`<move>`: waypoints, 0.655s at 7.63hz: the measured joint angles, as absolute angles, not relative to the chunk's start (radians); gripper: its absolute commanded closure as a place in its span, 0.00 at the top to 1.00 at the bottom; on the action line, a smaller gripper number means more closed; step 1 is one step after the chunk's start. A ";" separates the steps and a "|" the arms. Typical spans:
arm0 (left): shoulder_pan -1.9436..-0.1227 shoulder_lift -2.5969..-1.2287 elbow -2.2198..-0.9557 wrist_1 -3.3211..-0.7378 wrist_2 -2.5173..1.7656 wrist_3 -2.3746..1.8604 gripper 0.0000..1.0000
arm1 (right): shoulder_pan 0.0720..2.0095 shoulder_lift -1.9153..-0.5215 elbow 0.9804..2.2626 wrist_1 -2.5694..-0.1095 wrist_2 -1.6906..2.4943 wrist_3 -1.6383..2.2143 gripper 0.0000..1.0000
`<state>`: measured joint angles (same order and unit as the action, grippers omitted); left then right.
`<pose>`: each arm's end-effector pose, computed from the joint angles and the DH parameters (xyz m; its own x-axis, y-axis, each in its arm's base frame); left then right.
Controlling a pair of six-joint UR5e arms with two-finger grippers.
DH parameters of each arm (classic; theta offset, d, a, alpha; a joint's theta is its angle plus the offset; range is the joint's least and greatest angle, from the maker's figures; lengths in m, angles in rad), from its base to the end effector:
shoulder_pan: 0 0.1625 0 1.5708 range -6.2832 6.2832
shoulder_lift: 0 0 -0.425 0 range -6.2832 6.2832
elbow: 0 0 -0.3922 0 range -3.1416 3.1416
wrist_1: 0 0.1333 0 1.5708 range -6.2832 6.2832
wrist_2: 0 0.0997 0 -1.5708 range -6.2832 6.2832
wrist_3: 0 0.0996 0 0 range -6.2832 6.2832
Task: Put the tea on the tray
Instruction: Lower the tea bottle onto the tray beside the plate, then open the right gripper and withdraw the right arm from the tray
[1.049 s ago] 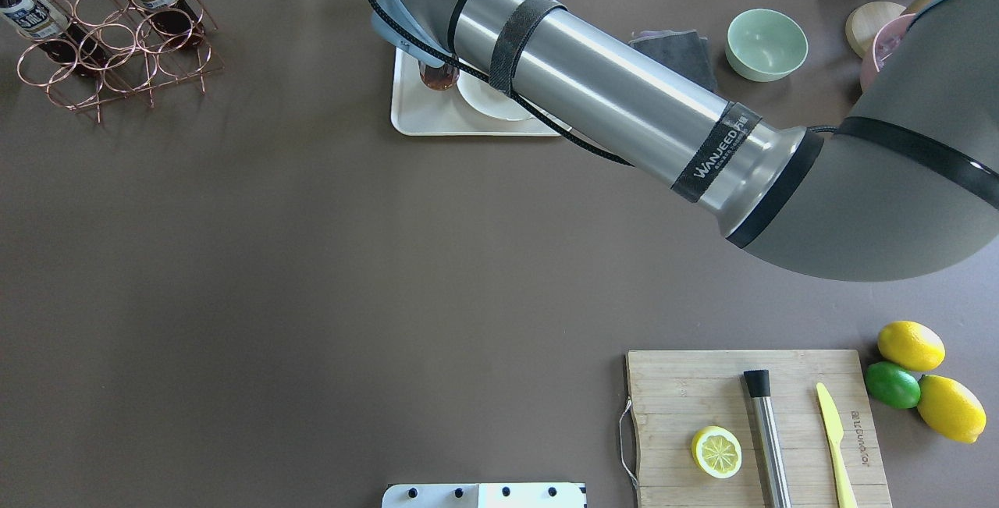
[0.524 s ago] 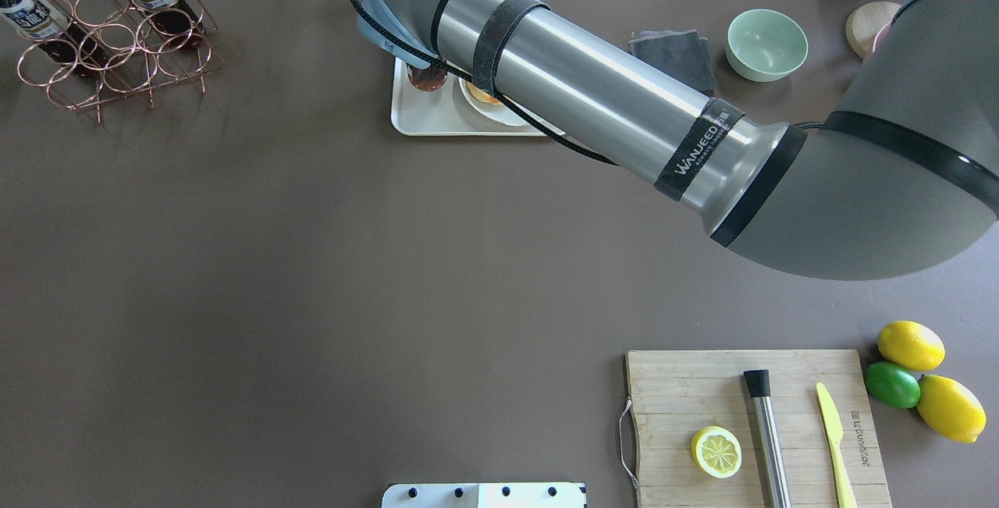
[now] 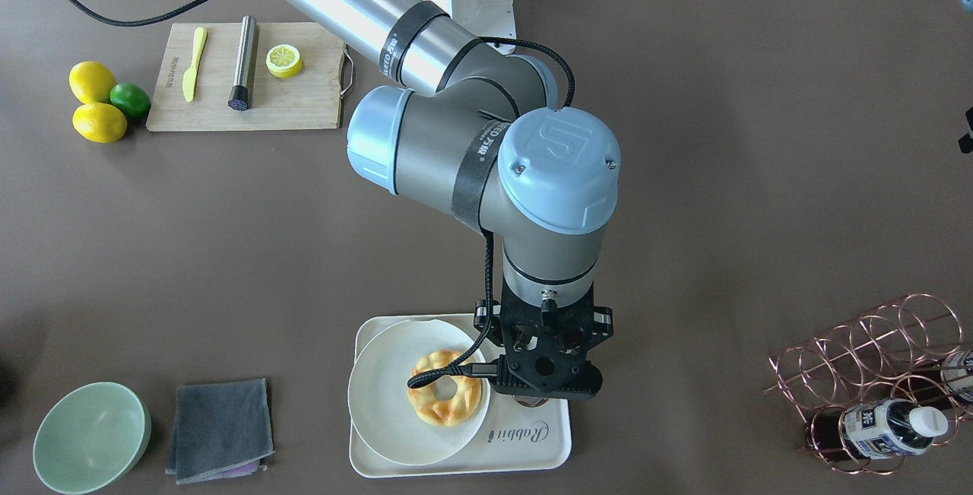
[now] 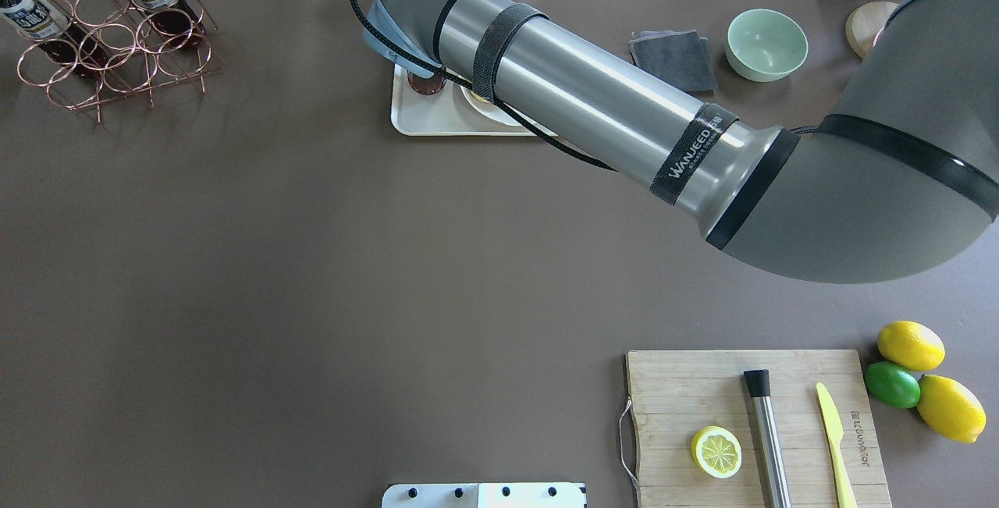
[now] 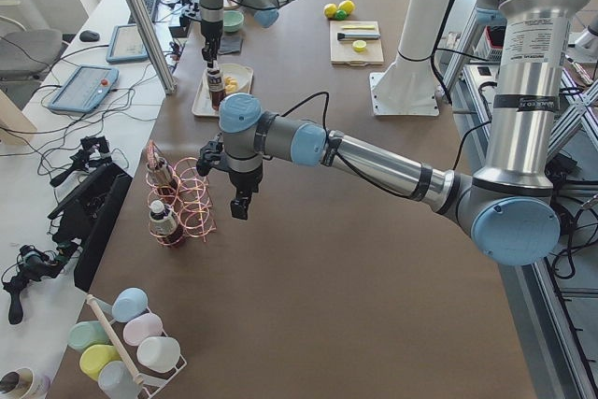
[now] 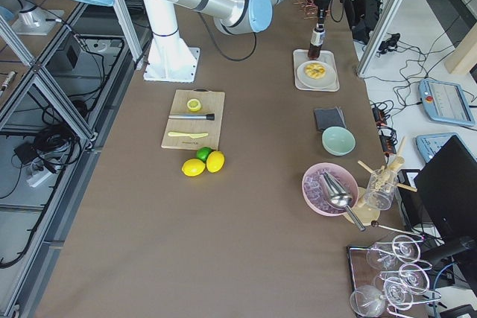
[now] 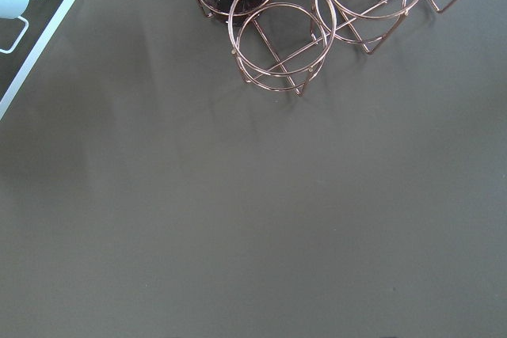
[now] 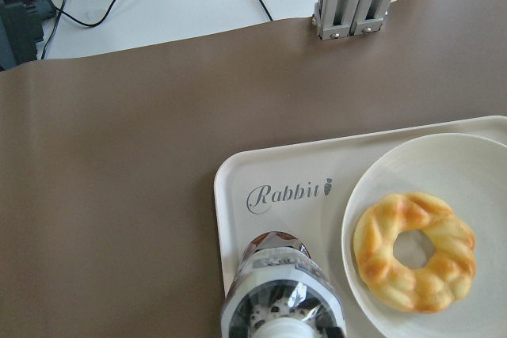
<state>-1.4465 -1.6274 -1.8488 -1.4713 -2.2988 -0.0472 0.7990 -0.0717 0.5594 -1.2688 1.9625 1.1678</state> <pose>-0.0034 -0.5132 0.5071 0.7264 0.2006 -0.6573 -0.0864 0.9755 0.2022 -0.5636 -0.7157 0.0032 0.6373 0.1352 0.7587 -0.2428 0.9696 0.0313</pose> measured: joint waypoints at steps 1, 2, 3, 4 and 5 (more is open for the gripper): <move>-1.447 -1.627 -1.848 -1.471 -2.299 -0.047 0.87 | 0.799 -0.069 0.559 -1.268 1.963 1.168 1.00; -1.447 -1.628 -1.848 -1.471 -2.299 -0.048 0.87 | 0.799 -0.067 0.558 -1.267 1.963 1.168 1.00; -1.447 -1.628 -1.850 -1.471 -2.300 -0.049 0.87 | 0.799 -0.065 0.558 -1.267 1.964 1.167 1.00; -1.448 -1.628 -1.849 -1.471 -2.301 -0.050 0.89 | 0.802 -0.059 0.558 -1.267 1.968 1.166 1.00; -1.448 -1.628 -1.851 -1.471 -2.301 -0.054 0.90 | 0.813 -0.051 0.561 -1.270 1.987 1.158 1.00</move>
<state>-1.4479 -1.6275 -1.8505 -1.4707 -2.3009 -0.0535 0.8130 -0.0515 0.5612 -1.2701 1.9869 1.1582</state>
